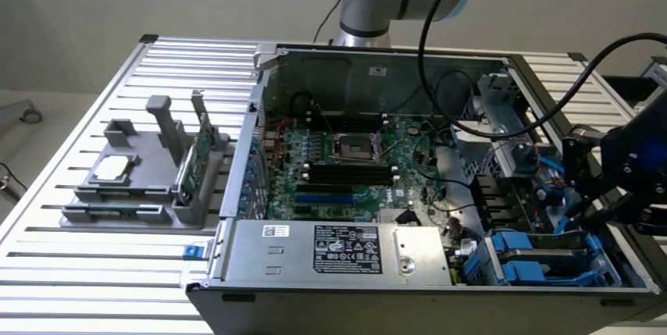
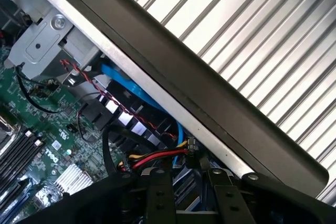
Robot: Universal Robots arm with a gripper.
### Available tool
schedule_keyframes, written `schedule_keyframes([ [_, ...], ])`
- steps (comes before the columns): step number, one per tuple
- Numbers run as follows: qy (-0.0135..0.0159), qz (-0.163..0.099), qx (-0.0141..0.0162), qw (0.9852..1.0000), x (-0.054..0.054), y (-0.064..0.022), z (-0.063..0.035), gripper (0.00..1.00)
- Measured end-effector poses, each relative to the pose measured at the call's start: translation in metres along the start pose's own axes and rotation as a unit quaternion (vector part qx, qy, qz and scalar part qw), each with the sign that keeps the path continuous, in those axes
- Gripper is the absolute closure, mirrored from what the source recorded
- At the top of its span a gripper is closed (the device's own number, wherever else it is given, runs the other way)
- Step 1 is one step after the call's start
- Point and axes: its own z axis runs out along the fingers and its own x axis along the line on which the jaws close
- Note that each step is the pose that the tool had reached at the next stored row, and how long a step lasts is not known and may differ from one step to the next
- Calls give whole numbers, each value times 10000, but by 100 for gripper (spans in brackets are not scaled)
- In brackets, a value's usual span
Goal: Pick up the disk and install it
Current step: 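Insert the first disk wire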
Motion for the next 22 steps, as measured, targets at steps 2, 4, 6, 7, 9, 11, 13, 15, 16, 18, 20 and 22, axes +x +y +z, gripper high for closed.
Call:
schedule_keyframes([
  [2,12,-3,13,10000,0,0,0,76],
  [4,26,-3,30,10000,0,0,0,83],
  [6,42,-3,47,10000,0,0,0,83],
  [7,51,-3,58,10000,0,0,0,83],
  [9,77,-1,88,9999,0,1,-7,83],
  [11,108,-12,121,9999,1,2,-21,83],
  [13,113,-25,127,9999,2,1,-22,83],
  [15,114,-29,128,9998,2,3,-22,83],
  [16,115,-29,129,9998,2,2,-22,83],
  [18,114,-28,132,9998,7,-2,-33,83],
  [20,117,-24,130,9998,24,-15,-62,83],
  [22,124,-22,123,9998,47,-33,-105,83],
])
